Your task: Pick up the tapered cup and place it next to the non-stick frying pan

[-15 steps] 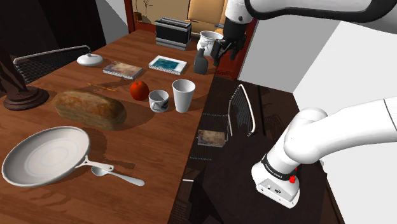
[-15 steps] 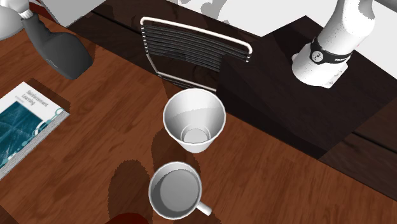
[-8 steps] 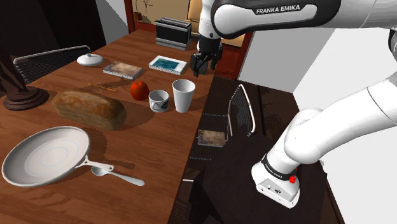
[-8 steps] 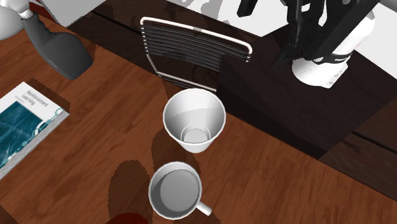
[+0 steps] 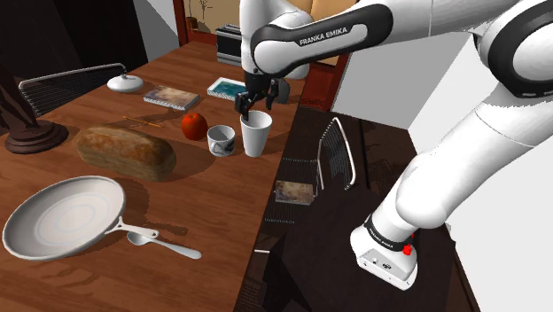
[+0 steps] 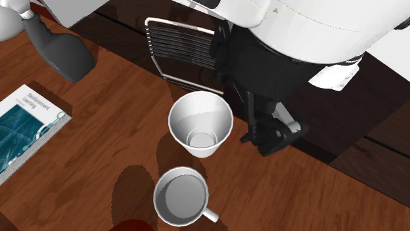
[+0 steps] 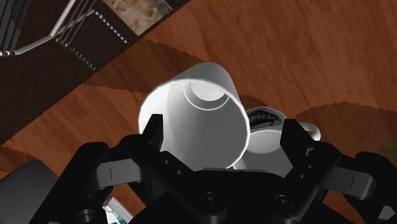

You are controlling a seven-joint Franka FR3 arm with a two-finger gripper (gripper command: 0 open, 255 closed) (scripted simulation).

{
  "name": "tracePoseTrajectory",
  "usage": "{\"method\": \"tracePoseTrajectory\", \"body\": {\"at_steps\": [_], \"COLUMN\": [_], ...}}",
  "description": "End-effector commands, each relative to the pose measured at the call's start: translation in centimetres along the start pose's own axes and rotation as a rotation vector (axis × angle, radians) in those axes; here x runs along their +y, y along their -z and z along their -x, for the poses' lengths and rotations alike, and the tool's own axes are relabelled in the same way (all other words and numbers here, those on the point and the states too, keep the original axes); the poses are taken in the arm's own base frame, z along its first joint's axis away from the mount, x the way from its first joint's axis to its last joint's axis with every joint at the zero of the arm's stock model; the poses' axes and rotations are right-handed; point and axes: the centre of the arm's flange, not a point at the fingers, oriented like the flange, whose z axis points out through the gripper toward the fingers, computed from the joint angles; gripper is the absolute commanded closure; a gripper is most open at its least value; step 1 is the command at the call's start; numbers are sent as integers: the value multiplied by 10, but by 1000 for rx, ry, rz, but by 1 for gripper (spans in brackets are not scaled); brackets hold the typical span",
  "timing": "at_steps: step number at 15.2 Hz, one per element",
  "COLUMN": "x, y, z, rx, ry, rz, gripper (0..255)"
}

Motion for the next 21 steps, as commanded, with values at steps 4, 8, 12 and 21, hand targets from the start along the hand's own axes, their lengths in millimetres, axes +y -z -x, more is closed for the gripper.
{"method": "tracePoseTrajectory", "body": {"at_steps": [4, 8, 12, 21], "x": [-33, -33, -33, -33], "y": [-41, -62, -81, -81], "z": [-36, -35, -35, -35], "rx": [-16, -16, -16, -16], "ry": [11, 11, 11, 11], "rz": [14, 14, 14, 14], "gripper": [0, 0, 0, 255]}}
